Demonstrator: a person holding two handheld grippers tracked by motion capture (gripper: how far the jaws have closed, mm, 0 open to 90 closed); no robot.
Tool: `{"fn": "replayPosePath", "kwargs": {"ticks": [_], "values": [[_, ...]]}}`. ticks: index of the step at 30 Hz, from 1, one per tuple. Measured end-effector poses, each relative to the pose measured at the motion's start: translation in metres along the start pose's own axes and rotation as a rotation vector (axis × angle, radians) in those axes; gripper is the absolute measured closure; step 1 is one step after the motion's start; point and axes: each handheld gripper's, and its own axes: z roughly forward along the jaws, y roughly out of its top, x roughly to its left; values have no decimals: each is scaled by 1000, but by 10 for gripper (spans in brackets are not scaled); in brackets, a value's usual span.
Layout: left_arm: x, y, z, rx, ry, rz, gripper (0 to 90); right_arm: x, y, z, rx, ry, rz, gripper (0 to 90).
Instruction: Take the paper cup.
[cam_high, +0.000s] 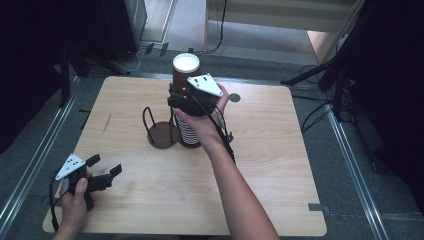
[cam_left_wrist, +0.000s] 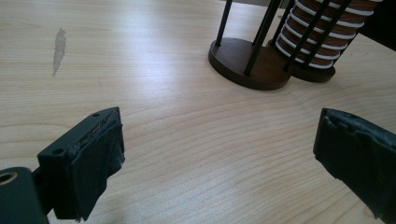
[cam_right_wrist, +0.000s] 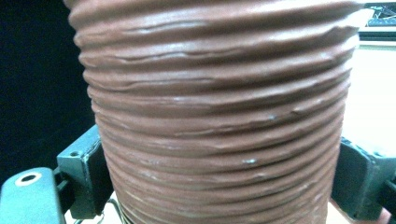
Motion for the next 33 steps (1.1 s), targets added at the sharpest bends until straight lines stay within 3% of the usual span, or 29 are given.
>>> {"fn": "replayPosePath", "kwargs": {"ticks": [14, 33], "values": [[0, 0, 0, -2, 1, -1, 25, 1, 25, -6, -53, 14, 30, 119], [0, 0, 0, -6, 1, -8, 25, 0, 65, -19, -131, 29, 20, 124]]}}
